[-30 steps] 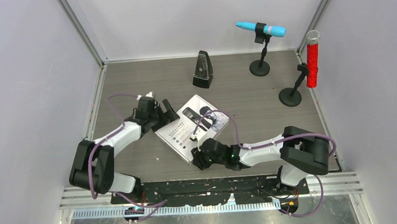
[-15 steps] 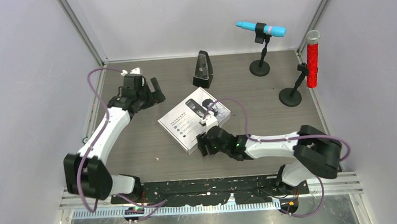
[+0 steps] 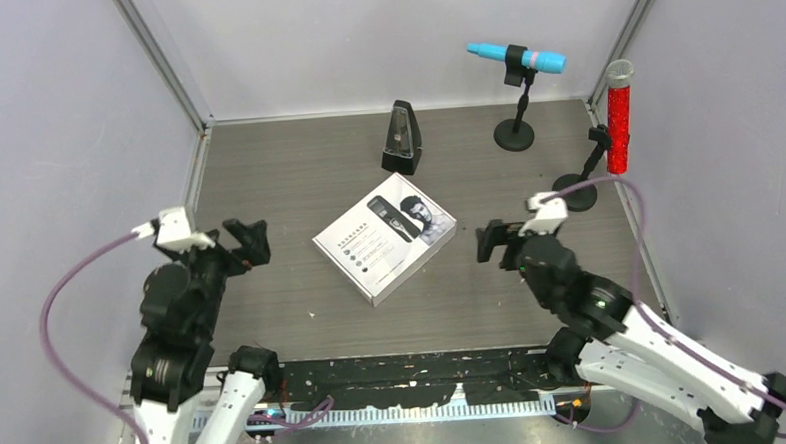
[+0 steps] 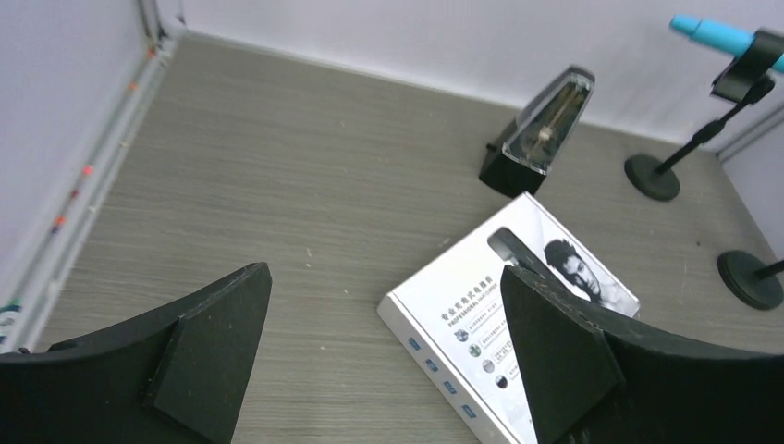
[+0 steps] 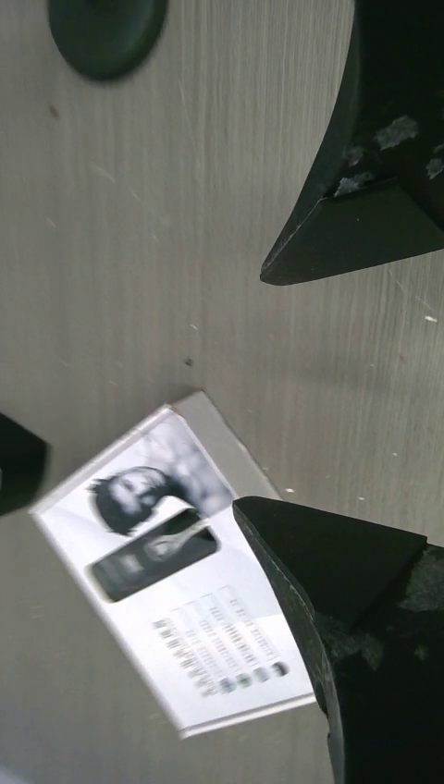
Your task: Sort the hair-cutting tools
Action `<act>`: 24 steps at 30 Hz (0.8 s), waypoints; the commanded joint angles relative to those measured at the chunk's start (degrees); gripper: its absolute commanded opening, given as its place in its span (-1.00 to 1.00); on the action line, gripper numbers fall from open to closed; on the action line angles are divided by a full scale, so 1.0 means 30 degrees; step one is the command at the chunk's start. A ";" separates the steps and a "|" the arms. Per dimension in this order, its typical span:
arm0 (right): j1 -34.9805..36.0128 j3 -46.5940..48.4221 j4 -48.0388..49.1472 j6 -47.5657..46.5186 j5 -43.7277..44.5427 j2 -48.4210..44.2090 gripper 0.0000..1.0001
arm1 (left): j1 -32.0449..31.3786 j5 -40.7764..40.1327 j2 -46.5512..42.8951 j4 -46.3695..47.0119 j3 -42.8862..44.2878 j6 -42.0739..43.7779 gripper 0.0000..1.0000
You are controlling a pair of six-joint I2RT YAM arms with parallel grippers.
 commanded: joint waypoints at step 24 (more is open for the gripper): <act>-0.0118 0.0405 -0.3464 -0.6355 1.0600 -1.5235 0.91 | -0.0364 -0.3936 -0.9143 0.2823 -0.6319 0.2279 0.98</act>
